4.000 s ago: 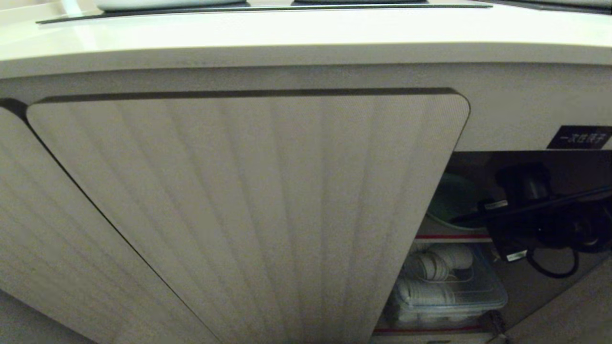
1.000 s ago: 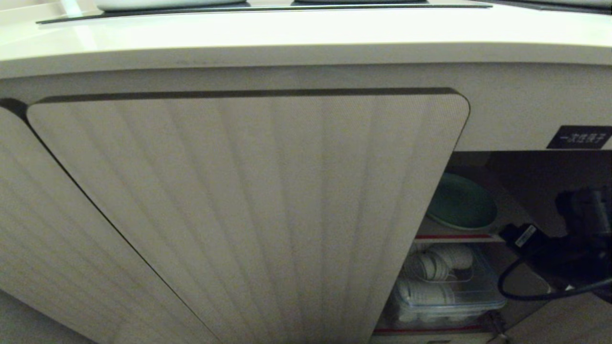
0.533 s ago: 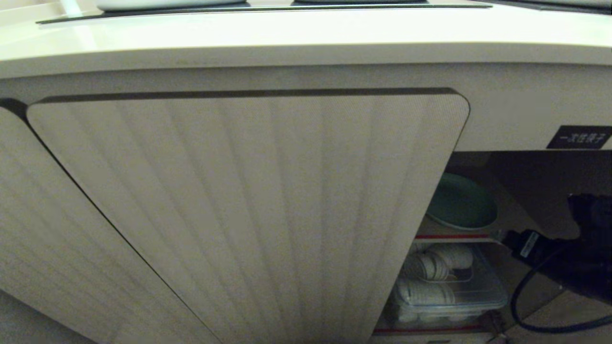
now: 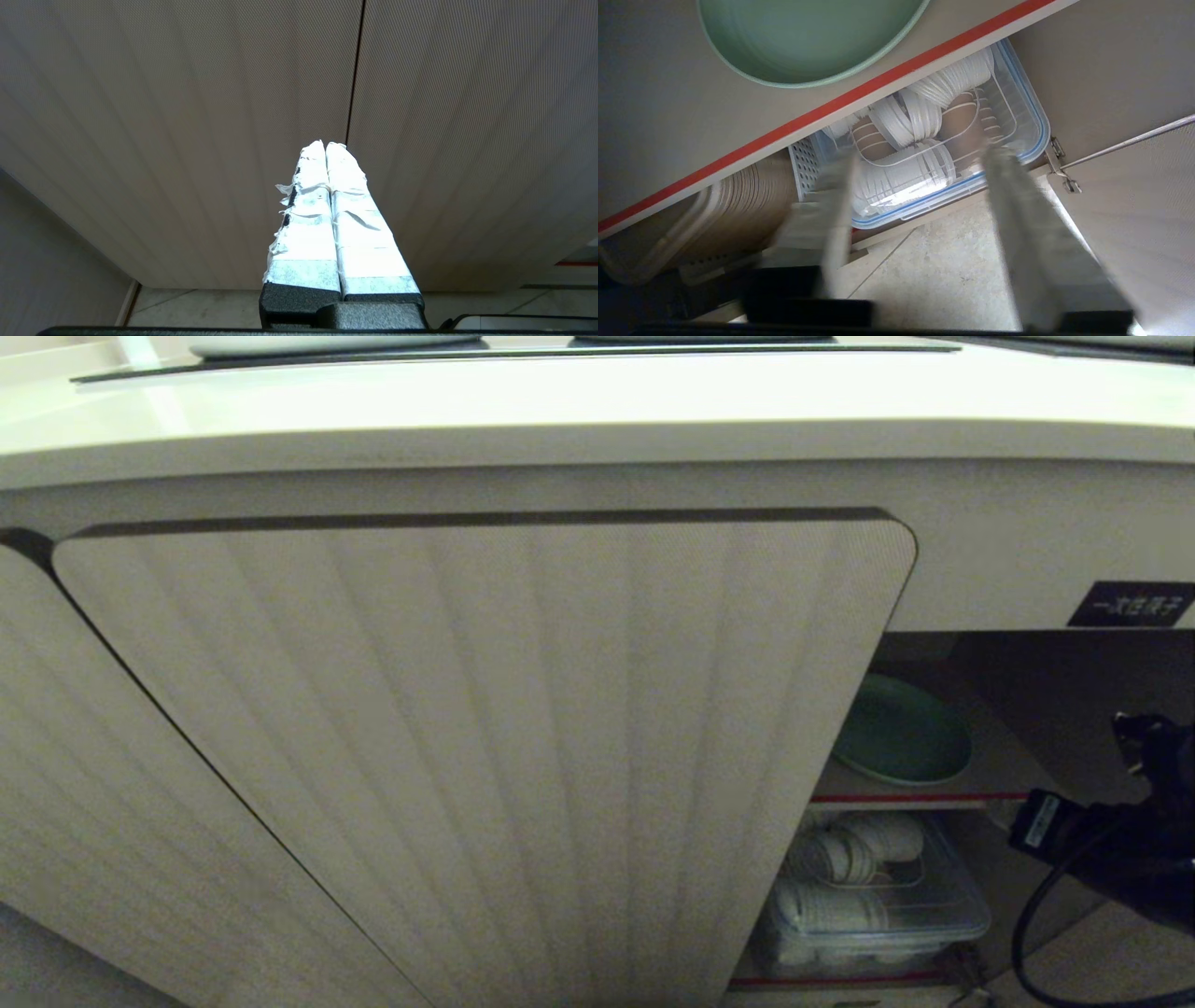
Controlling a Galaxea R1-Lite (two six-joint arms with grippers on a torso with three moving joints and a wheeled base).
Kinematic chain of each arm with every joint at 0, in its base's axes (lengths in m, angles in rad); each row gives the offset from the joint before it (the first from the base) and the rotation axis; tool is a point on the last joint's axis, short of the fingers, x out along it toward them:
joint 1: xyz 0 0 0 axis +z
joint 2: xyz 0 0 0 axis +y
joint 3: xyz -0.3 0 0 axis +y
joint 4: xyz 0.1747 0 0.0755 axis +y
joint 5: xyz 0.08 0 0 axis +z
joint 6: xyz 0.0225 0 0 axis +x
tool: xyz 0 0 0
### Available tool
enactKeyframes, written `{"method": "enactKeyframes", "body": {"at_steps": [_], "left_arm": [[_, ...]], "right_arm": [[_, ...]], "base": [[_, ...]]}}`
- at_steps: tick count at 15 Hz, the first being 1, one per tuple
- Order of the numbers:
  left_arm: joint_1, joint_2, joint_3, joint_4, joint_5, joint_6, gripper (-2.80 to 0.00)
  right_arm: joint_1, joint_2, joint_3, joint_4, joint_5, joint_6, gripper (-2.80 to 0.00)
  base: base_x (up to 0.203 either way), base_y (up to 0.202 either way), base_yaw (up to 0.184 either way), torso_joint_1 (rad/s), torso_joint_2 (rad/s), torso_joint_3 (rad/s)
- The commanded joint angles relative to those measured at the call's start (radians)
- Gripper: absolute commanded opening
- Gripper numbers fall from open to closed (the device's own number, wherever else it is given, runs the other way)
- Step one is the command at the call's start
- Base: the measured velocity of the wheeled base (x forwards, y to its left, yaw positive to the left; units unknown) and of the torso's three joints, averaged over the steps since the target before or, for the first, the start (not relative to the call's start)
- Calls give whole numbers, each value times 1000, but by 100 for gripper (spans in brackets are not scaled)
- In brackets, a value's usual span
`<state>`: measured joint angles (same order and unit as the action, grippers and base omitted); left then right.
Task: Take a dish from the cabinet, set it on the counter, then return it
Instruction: Close the cabinet door
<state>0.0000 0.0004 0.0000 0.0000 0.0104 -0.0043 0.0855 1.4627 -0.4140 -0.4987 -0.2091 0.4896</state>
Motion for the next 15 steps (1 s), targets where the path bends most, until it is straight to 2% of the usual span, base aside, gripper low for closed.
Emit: {"method": "enactKeyframes", "body": {"at_steps": [1,4,7,15], "left_arm": [[0,0,0,0,0,0,-280],[0,0,0,0,0,0,-280],[0,0,0,0,0,0,-280],[0,0,0,0,0,0,-280]], "right_arm": [[1,-12,6,-3,-1,2,-280],[2,-32,29,-3,0,-18,-280],[2,-71,59,-12,2,-99,-280],[7,-226,114,-26,8,-247,-280]], "base": [[0,0,0,0,0,0],[0,0,0,0,0,0],[0,0,0,0,0,0],[0,0,0,0,0,0]]}}
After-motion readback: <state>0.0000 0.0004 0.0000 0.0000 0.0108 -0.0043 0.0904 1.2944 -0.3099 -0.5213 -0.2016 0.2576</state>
